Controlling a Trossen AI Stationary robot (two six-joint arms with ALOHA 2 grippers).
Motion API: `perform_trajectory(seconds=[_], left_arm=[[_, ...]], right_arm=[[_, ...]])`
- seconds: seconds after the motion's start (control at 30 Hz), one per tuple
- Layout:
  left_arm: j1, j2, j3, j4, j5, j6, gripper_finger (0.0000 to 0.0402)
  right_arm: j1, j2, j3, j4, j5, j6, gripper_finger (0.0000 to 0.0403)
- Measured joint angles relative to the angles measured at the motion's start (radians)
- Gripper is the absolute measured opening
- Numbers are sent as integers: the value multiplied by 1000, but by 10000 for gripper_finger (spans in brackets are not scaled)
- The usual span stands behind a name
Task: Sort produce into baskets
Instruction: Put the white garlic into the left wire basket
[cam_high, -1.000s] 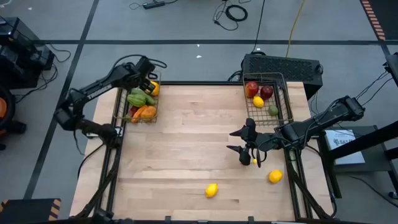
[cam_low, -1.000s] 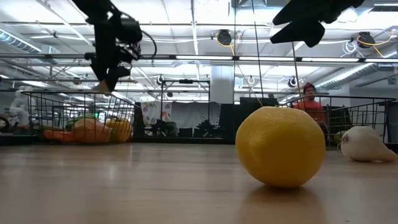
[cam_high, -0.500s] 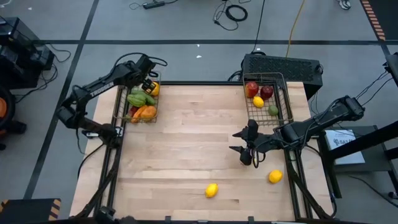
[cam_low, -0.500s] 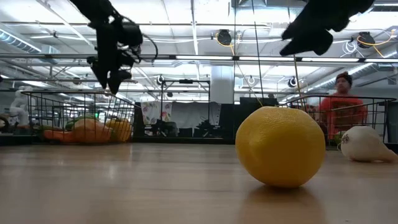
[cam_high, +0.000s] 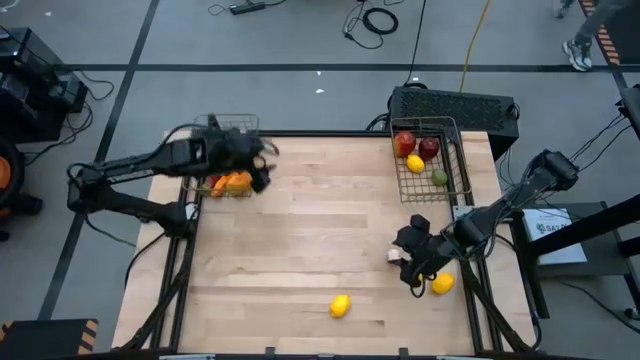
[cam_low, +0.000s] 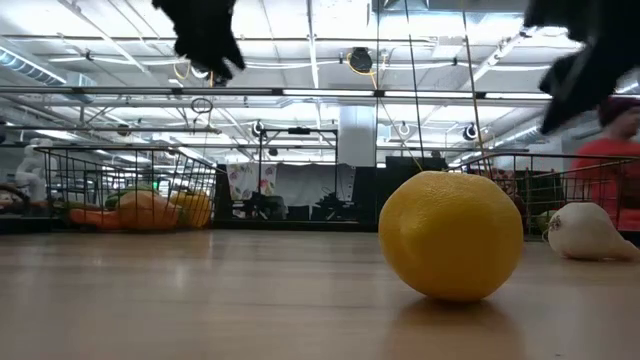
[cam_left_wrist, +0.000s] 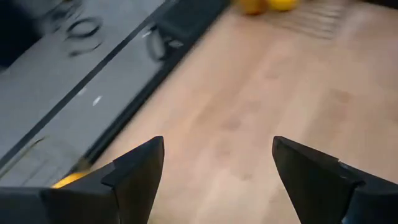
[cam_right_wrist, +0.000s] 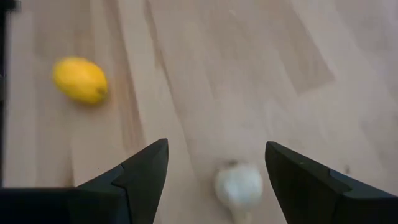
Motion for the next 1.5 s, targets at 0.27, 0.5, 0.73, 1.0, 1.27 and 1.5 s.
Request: perform_trajectory(seconds=[0.27, 0.5, 0.73, 1.0, 1.27, 1.5], left_arm=[[-307, 77, 0, 136, -90, -24, 306], [-413, 175, 0, 178, -134, -24, 306], [-448, 235, 0, 177, -135, -23, 306], [-448, 236, 0, 177, -135, -25, 306], [-452, 236, 0, 177, -134, -32, 306], [-464, 236, 0, 177, -133, -45, 306]], right_arm=[[70, 155, 0, -135, -22, 170, 311], [68, 253, 0, -145, 2, 128, 366], [60, 348, -1, -115, 28, 63, 341], [35, 397, -2, -27, 34, 27, 289], [32, 397, -2, 22, 28, 29, 235], [32, 397, -2, 52, 27, 28, 209]])
